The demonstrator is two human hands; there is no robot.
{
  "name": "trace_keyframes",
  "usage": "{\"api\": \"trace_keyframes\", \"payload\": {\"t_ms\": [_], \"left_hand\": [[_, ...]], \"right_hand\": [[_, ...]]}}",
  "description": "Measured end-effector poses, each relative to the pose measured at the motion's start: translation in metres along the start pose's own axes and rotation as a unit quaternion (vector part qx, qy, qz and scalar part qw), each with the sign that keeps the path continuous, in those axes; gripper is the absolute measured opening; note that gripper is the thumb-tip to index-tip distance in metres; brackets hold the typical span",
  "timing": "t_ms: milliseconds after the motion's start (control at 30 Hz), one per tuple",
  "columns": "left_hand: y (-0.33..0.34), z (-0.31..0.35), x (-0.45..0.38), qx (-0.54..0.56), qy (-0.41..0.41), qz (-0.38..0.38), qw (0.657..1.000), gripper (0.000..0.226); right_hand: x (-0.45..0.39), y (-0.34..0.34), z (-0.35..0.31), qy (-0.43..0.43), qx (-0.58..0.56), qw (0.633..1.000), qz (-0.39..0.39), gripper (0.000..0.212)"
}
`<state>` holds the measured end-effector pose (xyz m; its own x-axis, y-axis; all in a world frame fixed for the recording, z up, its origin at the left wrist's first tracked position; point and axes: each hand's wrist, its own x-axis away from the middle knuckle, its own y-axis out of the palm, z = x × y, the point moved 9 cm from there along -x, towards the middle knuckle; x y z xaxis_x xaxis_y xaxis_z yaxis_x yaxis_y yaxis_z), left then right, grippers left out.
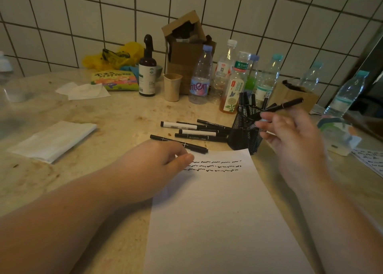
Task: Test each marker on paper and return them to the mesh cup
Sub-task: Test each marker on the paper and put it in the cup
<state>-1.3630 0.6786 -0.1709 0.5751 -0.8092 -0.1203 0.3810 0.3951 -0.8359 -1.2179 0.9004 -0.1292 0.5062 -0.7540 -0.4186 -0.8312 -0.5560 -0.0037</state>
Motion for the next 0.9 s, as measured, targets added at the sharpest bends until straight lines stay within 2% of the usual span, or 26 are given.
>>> {"api": "trace_keyframes", "payload": {"t_ms": [133, 267, 400, 533, 633, 700, 833, 900], "left_hand": [[-0.001, 0.0, 0.0, 0.006, -0.003, 0.003, 1.0, 0.028], [0.001, 0.0, -0.001, 0.011, -0.006, -0.005, 1.0, 0.026], [0.0, -0.002, -0.003, 0.021, -0.005, -0.001, 1.0, 0.024], [0.001, -0.003, -0.001, 0.035, -0.001, -0.01, 0.999, 0.024], [0.004, 0.0, 0.001, 0.029, 0.012, -0.017, 0.999, 0.025], [0.003, 0.001, 0.002, 0.027, 0.019, -0.014, 0.999, 0.026], [0.002, 0.001, 0.004, 0.024, 0.026, -0.009, 0.999, 0.024], [0.0, 0.0, 0.004, 0.021, 0.027, -0.003, 0.999, 0.024]], "right_hand": [[0.001, 0.008, 0.001, 0.036, -0.083, 0.995, -0.044, 0.06], [0.004, 0.016, 0.005, 0.077, -0.11, 0.988, -0.075, 0.064], [0.003, 0.016, 0.006, 0.112, -0.1, 0.987, -0.056, 0.058], [-0.005, 0.004, 0.001, 0.174, -0.019, 0.984, 0.016, 0.031], [-0.018, 0.001, -0.002, 0.211, 0.029, 0.977, 0.03, 0.037], [-0.028, 0.0, -0.007, 0.207, 0.077, 0.975, 0.034, 0.037], [-0.035, 0.0, -0.007, 0.194, 0.187, 0.963, 0.023, 0.023], [-0.031, 0.003, -0.021, 0.122, 0.26, 0.957, 0.042, 0.031]]}}
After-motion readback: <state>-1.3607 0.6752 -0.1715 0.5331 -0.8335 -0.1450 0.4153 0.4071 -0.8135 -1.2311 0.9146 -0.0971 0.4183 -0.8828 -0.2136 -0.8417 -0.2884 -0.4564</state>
